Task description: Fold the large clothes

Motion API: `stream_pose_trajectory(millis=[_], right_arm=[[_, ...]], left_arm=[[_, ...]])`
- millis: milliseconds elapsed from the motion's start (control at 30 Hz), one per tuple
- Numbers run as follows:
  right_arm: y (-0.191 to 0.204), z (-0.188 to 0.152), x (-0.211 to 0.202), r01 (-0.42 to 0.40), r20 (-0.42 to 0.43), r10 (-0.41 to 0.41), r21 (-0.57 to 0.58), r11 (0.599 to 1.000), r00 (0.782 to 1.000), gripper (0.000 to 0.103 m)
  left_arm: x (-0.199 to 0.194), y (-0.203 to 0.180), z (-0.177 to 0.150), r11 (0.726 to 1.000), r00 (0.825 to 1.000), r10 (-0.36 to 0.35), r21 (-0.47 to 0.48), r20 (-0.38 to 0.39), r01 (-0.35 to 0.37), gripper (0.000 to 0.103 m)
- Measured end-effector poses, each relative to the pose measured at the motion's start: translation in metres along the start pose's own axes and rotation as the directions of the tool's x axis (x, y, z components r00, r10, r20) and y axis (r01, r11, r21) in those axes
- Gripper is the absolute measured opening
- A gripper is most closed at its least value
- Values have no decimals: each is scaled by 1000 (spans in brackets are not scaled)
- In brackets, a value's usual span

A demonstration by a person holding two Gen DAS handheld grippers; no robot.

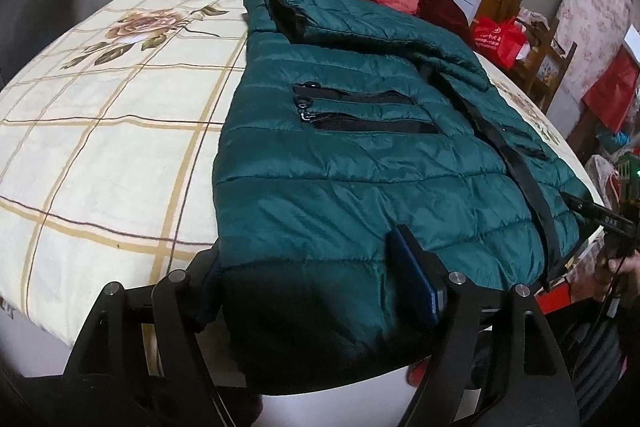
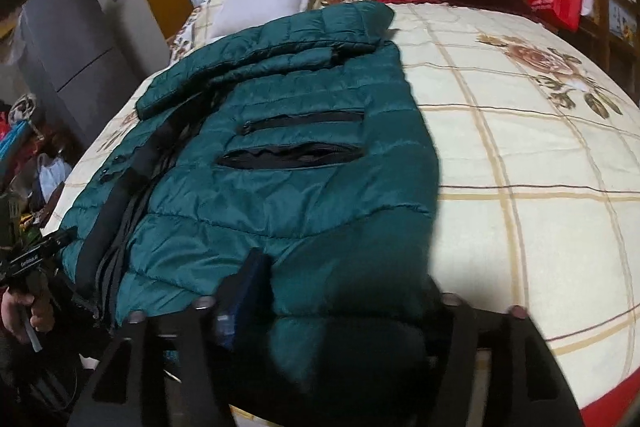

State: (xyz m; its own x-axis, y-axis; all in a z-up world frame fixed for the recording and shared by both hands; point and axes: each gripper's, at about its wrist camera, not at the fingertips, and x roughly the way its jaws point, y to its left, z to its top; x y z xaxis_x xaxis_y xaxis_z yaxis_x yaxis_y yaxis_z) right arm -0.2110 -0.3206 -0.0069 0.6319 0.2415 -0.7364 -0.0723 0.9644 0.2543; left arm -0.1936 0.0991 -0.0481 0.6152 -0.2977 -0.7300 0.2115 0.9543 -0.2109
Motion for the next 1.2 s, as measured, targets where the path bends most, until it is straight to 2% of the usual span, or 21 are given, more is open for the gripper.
stream_pose_trajectory(millis=[100,167,233,267,300,367,433,533,600,700,767,867,900,933,1000,1167,1200], right_arm=[[10,-2,1,39,-11,-40,-35,999,999,71],[11,-4,-4,4,-5,-4,-33,999,1000,67],[12,-7,-7,-5,5,5,-46,999,1000,63],[13,-8,-7,3,4,-3,-54,999,1000,61],[12,-9,-5,14,1,-14,-57,998,1000,58],[9,-7,-4,15,5,-14,-47,999,1000,50],[8,-4,-4,20,15,-19,-41,999,1000,38],[14,0,-7,27,39,-25,-63,998,999,28],[17,1,-14,27,67,-22,-75,997,997,25],[17,0,-20,25,89,-18,-74,997,996,24],[16,-3,-14,31,59,-27,-64,997,998,24],[12,-5,-12,34,45,-33,-42,999,998,27],[9,-5,-11,26,38,-25,-19,999,999,41],[6,-7,-8,23,20,-23,9,1000,1000,55],[4,-10,-6,3,25,-4,25,1000,1000,65],[11,-16,-3,24,17,-24,-10,1000,1000,65],[10,-17,-2,17,18,-17,-5,1000,1000,62]], left_arm=[[-3,4,-1,1000,1000,0,-21,-2,0,75],[-6,5,-3,999,1000,-30,-21,-9,29,73],[-9,4,-4,1000,1000,-29,-7,-2,29,59],[-10,3,-4,1000,1000,-20,0,3,20,56],[-9,3,-4,1000,1000,-7,1,8,7,47],[-7,6,-2,1000,1000,5,-15,19,-5,41],[-6,7,0,1000,1000,14,-18,26,-13,30],[-9,1,0,999,999,30,14,42,-31,19],[-14,0,0,999,998,32,21,53,-33,17],[-15,4,0,1000,998,28,6,55,-28,17],[-11,3,-1,999,999,36,16,37,-37,18],[-7,0,-2,998,998,54,23,23,-55,25],[-7,0,-2,998,998,52,21,19,-52,32],[-6,0,-2,999,999,47,19,13,-47,43],[-4,2,-3,999,999,39,-1,2,-39,51],[-5,4,-6,999,1000,17,-27,18,-17,53],[-5,4,-6,1000,1000,18,-26,25,-18,53]])
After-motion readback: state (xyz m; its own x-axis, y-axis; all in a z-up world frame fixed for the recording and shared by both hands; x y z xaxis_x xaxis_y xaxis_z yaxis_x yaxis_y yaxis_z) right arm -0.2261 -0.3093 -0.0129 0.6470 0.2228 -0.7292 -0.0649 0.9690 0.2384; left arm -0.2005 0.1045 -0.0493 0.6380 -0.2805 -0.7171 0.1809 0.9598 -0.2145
